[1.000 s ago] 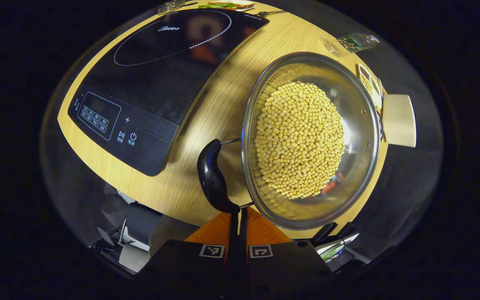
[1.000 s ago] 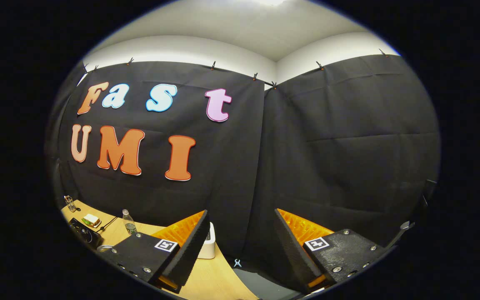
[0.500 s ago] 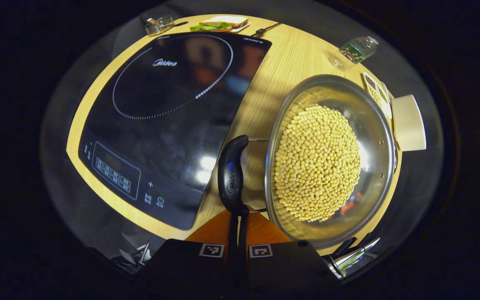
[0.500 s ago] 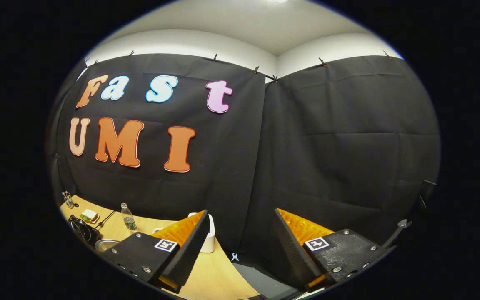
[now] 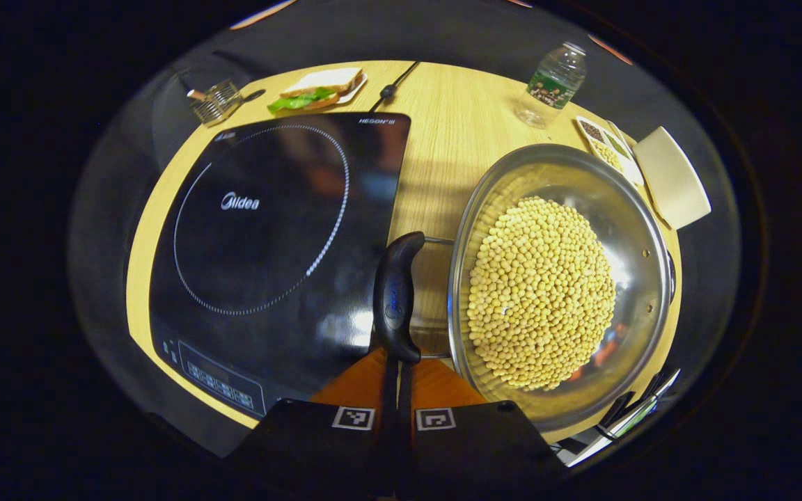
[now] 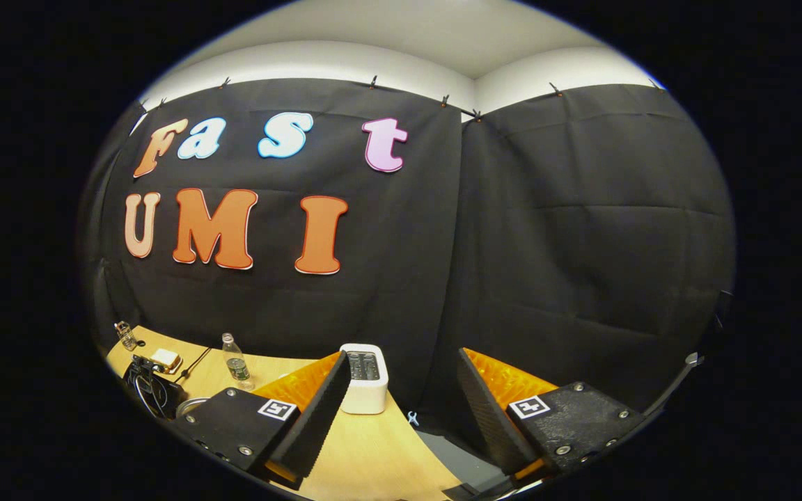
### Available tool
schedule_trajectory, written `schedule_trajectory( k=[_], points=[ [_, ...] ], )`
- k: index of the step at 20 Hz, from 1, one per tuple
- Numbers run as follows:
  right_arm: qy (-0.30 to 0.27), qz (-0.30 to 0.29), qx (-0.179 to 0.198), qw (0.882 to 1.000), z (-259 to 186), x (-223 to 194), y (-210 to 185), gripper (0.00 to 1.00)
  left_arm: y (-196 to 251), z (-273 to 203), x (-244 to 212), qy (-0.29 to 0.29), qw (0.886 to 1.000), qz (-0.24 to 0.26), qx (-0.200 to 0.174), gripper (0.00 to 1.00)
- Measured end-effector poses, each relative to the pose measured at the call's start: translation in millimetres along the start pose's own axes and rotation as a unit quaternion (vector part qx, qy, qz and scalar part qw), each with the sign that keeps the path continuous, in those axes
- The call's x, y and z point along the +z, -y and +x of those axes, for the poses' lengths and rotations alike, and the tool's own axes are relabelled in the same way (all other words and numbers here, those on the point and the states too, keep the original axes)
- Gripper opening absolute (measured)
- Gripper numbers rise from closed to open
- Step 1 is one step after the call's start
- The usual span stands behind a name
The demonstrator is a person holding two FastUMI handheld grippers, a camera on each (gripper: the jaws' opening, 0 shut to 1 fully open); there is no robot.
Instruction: First push the handle of the pot to place it horizontally, then grasp the pot with both hands and set it on the induction cooktop.
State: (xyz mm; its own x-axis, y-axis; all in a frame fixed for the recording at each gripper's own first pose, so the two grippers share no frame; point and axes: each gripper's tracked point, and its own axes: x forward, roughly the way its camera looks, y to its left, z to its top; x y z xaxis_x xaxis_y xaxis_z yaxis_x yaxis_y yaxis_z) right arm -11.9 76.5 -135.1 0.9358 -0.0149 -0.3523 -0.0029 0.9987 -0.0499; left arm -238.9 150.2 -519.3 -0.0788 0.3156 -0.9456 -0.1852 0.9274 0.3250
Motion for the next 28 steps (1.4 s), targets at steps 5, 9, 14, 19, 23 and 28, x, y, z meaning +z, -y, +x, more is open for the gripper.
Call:
schedule_trajectory(
  k=[5,9,14,19,23,28],
  points=[
    [-0.030,0.009,0.029,0.999,11,-15,-40,0.95,4,11,24,0.023,0.998,0.048,-0.027,0.08],
    [-0.061,-0.002,0.054,0.997,21,-36,-74,0.96,3,11,41,0.044,0.996,0.071,-0.039,0.08],
    [-0.118,-0.001,0.096,0.988,30,-75,-122,0.96,6,11,40,0.050,0.993,0.079,-0.065,0.08],
    [-0.199,0.014,0.131,0.971,36,-135,-162,0.96,1,-16,43,0.086,0.988,0.088,-0.095,0.08],
    [-0.261,0.019,0.141,0.955,42,-181,-183,0.96,-11,-45,57,0.134,0.981,0.100,-0.094,0.19],
    [-0.309,-0.003,0.154,0.939,47,-218,-198,0.96,5,-58,85,0.178,0.971,0.098,-0.124,0.84]
  ],
)
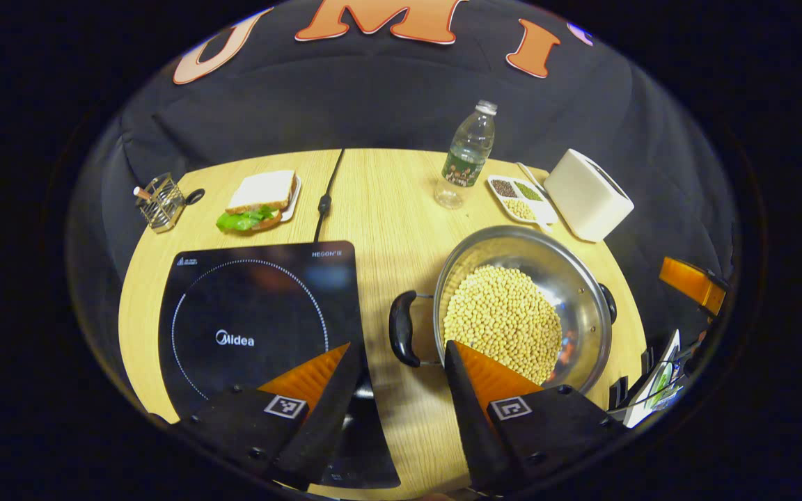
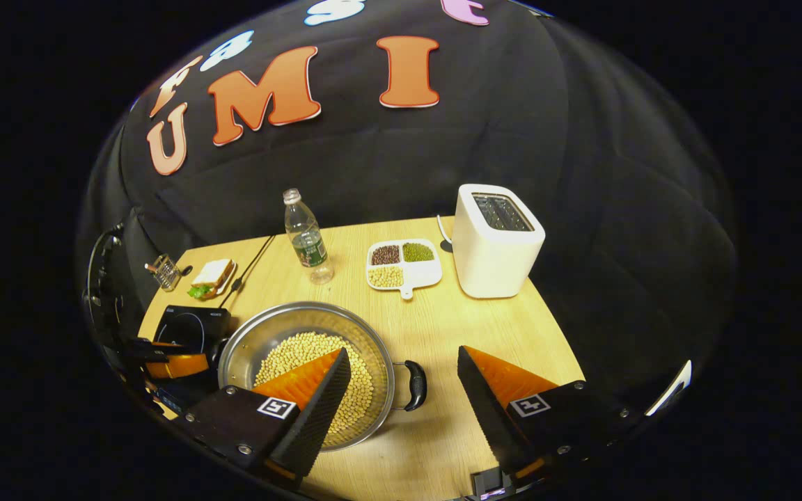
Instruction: First push the handle of the pot to place it horizontally, then grasp the pot with both hands and set it on the induction cooktop.
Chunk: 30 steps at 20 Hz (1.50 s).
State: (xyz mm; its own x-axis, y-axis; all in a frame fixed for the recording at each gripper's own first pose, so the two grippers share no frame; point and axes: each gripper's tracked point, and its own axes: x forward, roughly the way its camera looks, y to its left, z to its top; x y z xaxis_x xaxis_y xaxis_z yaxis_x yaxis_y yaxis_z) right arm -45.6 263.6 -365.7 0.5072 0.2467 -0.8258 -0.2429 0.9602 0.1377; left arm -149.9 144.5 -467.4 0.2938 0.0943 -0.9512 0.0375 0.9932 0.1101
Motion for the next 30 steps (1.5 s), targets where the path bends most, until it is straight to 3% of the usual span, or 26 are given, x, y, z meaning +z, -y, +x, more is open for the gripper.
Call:
schedule_trajectory(
  k=[3,13,15,19,20,22,24,28,29,30],
  points=[
    [-0.022,-0.008,0.005,1.000,12,-13,-4,0.96,11,16,6,0.001,1.000,0.001,-0.014,0.97],
    [-0.094,-0.012,-0.002,0.995,58,-59,0,0.96,18,77,-6,-0.052,0.998,-0.029,-0.024,0.99],
    [-0.106,-0.013,-0.008,0.994,66,-65,2,0.95,25,81,-11,-0.059,0.997,-0.037,-0.040,0.95],
    [-0.124,-0.010,-0.020,0.992,79,-77,5,0.95,22,89,-9,-0.055,0.997,-0.041,-0.027,0.96],
    [-0.127,-0.008,-0.023,0.992,82,-78,5,0.93,20,90,-9,-0.056,0.997,-0.041,-0.024,0.90],
    [-0.132,-0.007,-0.027,0.991,87,-82,6,0.91,21,92,-12,-0.065,0.997,-0.029,-0.019,0.87],
    [-0.137,-0.008,-0.030,0.990,89,-86,6,0.88,20,96,-12,-0.065,0.998,-0.016,-0.013,0.91],
    [-0.145,-0.010,-0.038,0.989,92,-93,14,0.87,22,109,-17,-0.069,0.998,-0.010,-0.006,0.83],
    [-0.149,-0.013,-0.044,0.988,94,-95,18,0.87,24,112,-22,-0.081,0.997,-0.010,-0.006,0.75],
    [-0.154,-0.012,-0.043,0.987,95,-99,21,0.87,23,113,-26,-0.089,0.996,-0.012,-0.007,0.75]
  ],
)
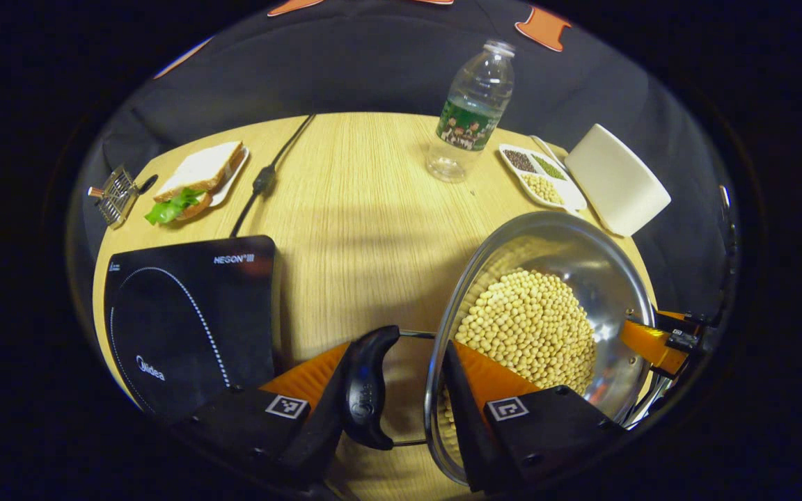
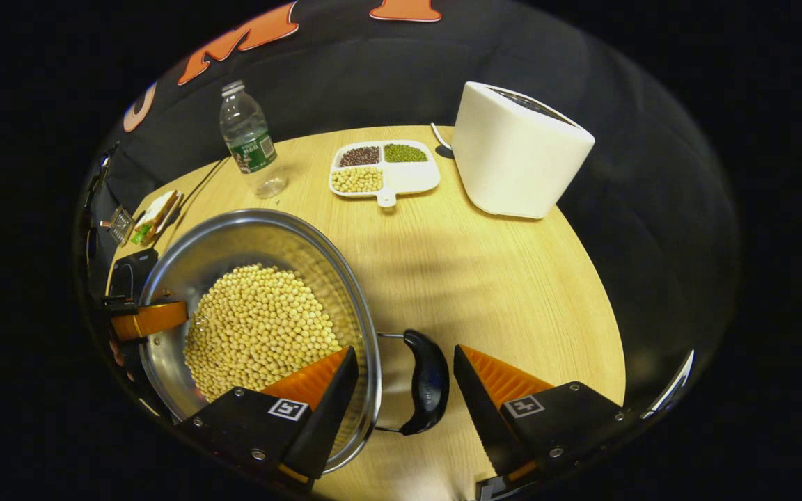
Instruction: First push the handle of the pot to place it horizontally, then grasp the pot with both hands and set it on the induction cooktop.
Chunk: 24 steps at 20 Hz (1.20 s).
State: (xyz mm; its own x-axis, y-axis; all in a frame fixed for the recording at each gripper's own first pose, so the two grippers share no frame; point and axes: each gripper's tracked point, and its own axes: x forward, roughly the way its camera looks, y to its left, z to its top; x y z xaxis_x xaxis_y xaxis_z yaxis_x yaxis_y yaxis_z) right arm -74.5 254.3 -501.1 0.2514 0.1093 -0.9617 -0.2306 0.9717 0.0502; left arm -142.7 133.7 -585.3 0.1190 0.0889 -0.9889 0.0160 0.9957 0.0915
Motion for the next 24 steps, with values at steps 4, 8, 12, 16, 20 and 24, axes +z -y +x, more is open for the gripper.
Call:
schedule_trajectory(
  k=[4,8,12,16,20,24],
  points=[
    [-0.004,0.025,0.025,0.999,3,-5,-2,0.80,1,2,6,0.016,1.000,-0.014,-0.007,0.83],
    [-0.001,0.028,0.021,0.999,7,-3,-6,0.70,0,3,7,0.022,1.000,-0.015,-0.006,0.79],
    [0.014,0.024,0.037,0.999,7,0,-6,0.66,0,-1,6,0.031,0.999,-0.014,0.001,0.76],
    [-0.003,0.045,0.056,0.997,-1,-7,-16,0.59,-7,-21,14,0.050,0.998,0.004,0.023,0.73],
    [0.037,0.041,0.064,0.996,-32,13,-29,0.58,-20,-56,33,0.101,0.994,0.007,0.035,0.74],
    [0.068,0.015,0.076,0.995,-57,39,-51,0.58,-39,-92,51,0.140,0.989,0.011,0.050,0.73]
  ],
)
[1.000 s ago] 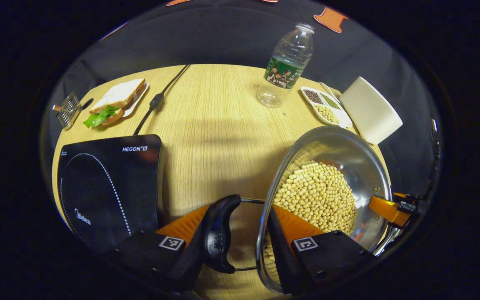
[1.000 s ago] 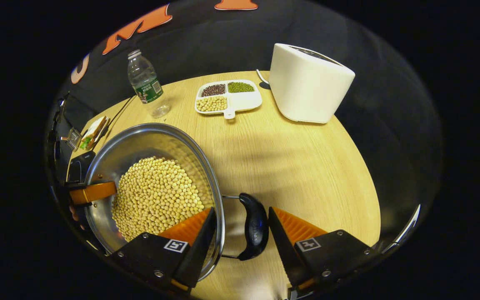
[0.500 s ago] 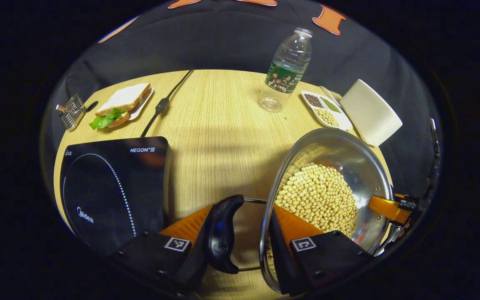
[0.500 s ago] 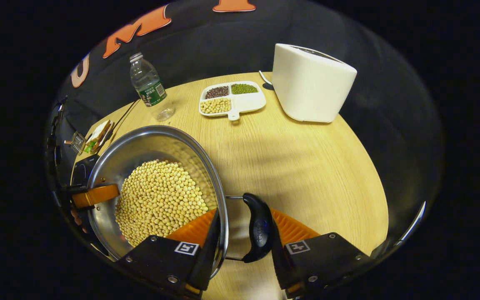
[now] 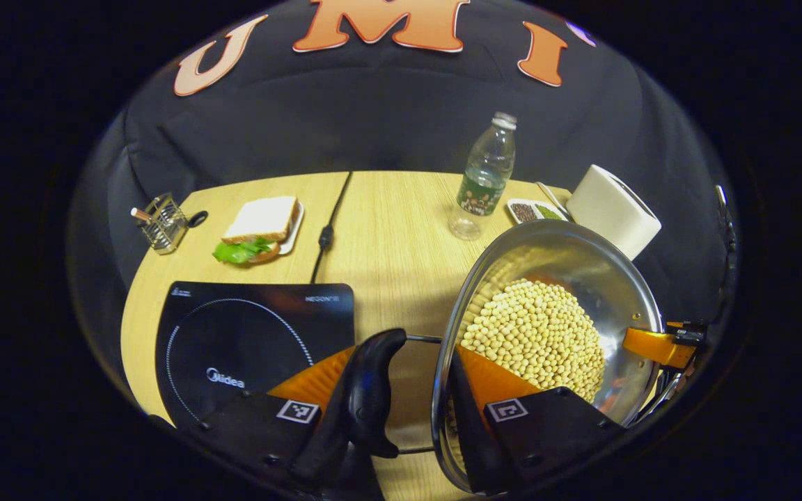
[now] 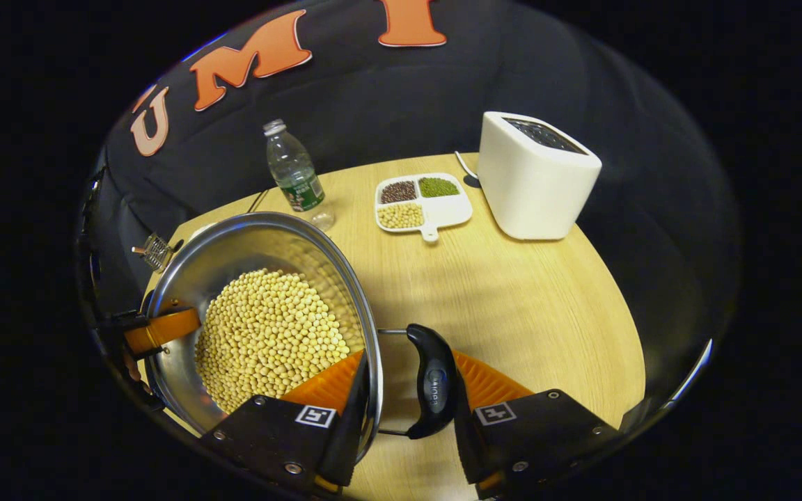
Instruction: First push the handle of the pot to place it horizontally, then grasp the pot with both hands and set it on the induction cooktop.
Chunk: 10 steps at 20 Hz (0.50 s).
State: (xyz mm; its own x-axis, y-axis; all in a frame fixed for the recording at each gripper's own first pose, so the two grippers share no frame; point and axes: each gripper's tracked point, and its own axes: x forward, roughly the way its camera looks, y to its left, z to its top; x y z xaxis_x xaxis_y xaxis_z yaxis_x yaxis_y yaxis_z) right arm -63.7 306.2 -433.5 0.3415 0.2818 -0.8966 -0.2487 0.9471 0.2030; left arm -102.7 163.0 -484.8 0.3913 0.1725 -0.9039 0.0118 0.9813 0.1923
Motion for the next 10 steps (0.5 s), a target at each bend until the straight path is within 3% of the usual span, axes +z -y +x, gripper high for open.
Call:
schedule_trajectory(
  k=[2,3,4,10],
  points=[
    [0.012,-0.016,0.009,1.000,-6,15,-17,0.58,-15,-14,6,0.003,1.000,-0.023,0.006,0.73],
    [0.018,-0.022,0.015,0.999,-9,20,-27,0.53,-24,-20,8,0.002,0.999,-0.039,0.010,0.73],
    [0.026,-0.032,0.022,0.999,-13,28,-40,0.58,-34,-29,13,0.004,0.999,-0.049,0.014,0.73],
    [0.046,-0.074,0.069,0.994,-32,54,-120,0.58,-101,-102,43,0.028,0.995,-0.078,0.056,0.73]
  ],
)
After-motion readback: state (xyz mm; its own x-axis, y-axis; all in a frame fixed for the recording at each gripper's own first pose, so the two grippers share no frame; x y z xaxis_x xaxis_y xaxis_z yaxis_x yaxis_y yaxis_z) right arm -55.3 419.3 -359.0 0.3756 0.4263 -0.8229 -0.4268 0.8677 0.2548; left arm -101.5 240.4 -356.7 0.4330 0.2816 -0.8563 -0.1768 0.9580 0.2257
